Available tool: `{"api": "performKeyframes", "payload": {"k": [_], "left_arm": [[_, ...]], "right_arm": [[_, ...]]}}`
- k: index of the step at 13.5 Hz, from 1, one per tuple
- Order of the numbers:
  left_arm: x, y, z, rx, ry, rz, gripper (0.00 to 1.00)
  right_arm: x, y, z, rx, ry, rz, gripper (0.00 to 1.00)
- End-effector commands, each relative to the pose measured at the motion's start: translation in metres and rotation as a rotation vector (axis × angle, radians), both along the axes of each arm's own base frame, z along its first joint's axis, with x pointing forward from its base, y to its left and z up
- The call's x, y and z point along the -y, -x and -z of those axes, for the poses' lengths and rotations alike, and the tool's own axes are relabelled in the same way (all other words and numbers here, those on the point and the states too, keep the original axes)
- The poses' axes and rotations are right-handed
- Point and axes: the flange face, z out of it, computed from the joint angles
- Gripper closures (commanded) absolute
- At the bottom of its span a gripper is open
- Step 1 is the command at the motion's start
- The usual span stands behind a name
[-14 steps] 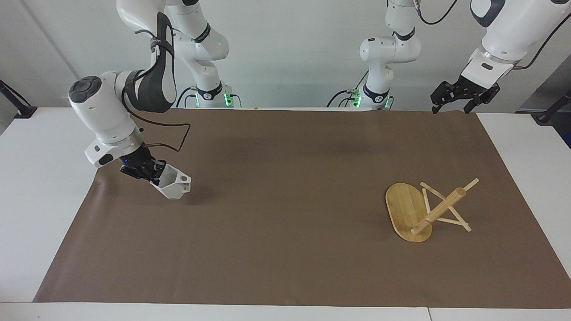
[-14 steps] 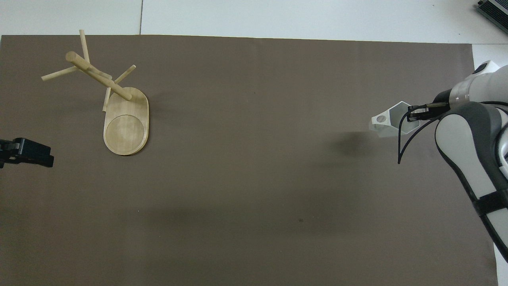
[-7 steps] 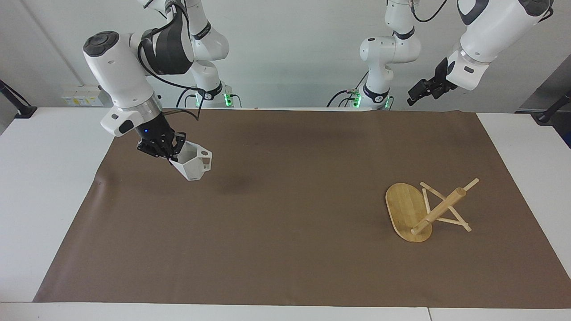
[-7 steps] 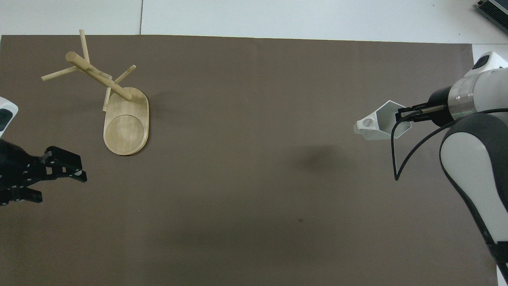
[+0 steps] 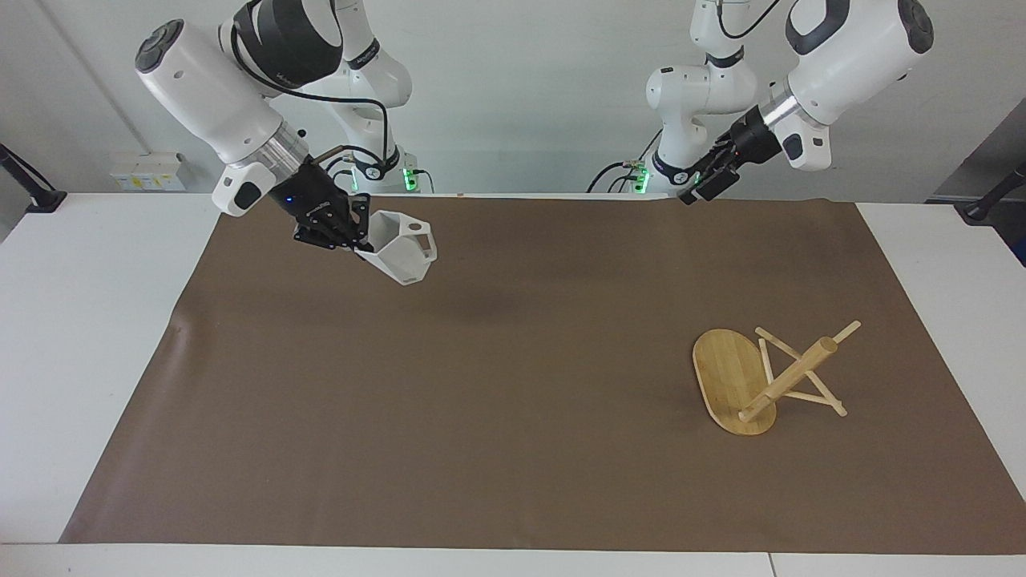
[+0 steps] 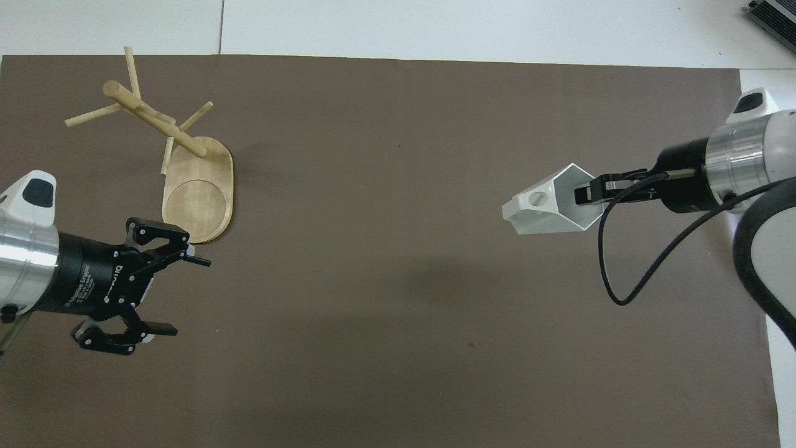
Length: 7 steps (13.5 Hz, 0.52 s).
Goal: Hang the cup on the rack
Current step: 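Lift the cup with the right gripper while the left gripper approaches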
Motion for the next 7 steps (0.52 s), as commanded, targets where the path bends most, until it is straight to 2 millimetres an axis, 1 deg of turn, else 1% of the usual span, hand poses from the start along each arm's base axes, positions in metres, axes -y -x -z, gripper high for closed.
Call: {"api": "performKeyframes", "payload": {"k": [1, 2, 3, 4, 7], "left_arm": [[-0.003, 0.015, 0.010, -0.038, 0.111, -0.213, 0.00], [-0.002, 0.017, 0.012, -0.056, 0.157, -0.278, 0.00], [-0.001, 0.018, 0.016, -0.073, 0.200, -0.335, 0.00], [-0.001, 0.019, 0.020, -0.091, 0.243, -0.395, 0.00], [0.011, 0.016, 0.035, -0.145, 0.352, -0.487, 0.00]], "right_arm": [[-0.035, 0.013, -0.013, -0.033, -0.076, -0.015, 0.97], [-0.049, 0.017, -0.014, -0.046, -0.089, -0.015, 0.97], [-0.069, 0.021, -0.015, -0.064, -0.100, -0.013, 0.97], [-0.084, 0.025, -0.017, -0.080, -0.107, 0.002, 0.97], [-0.119, 0.034, -0.019, -0.107, -0.110, 0.044, 0.97]]}}
